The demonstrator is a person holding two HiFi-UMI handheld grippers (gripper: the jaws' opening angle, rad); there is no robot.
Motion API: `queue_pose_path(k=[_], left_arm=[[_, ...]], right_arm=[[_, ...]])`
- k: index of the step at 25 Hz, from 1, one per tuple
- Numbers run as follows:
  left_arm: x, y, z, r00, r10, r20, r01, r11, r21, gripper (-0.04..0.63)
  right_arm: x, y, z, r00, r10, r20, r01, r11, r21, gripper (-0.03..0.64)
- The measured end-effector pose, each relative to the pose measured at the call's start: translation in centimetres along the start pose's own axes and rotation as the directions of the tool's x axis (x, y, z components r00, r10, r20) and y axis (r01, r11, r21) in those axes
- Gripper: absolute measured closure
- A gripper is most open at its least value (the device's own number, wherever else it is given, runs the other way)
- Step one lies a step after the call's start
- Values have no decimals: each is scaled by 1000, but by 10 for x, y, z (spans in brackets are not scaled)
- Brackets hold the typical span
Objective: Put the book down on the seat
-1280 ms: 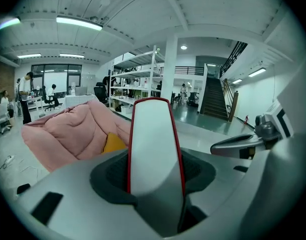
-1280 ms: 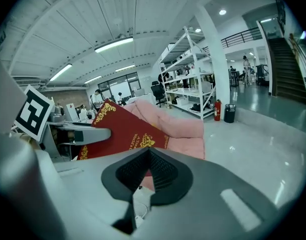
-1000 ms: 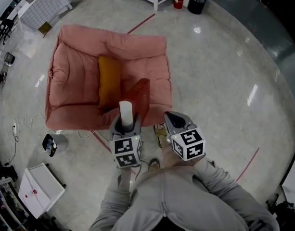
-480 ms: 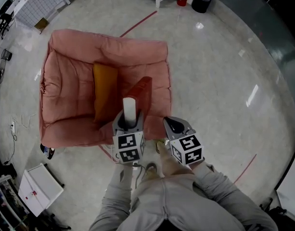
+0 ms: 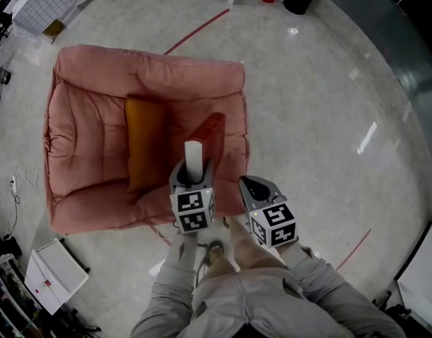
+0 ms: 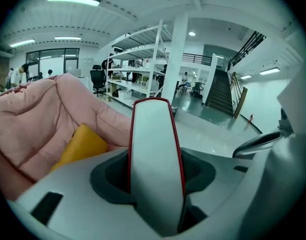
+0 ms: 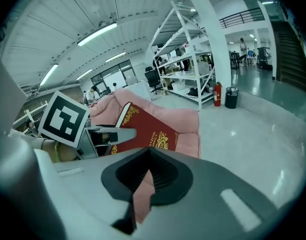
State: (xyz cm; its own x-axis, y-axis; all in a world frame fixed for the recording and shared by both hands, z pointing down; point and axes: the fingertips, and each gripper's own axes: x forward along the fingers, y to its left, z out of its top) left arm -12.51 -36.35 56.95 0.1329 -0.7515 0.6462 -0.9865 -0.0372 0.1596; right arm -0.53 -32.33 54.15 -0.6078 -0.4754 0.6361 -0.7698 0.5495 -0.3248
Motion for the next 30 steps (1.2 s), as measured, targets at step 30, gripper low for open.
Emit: queue_pose_path(k=[30], left_arm=[[86,24,-29,997,30,-64,-27,999,41,282]], right_arm=[[40,-24,-8,999,-1,-45,3,999,48,617]])
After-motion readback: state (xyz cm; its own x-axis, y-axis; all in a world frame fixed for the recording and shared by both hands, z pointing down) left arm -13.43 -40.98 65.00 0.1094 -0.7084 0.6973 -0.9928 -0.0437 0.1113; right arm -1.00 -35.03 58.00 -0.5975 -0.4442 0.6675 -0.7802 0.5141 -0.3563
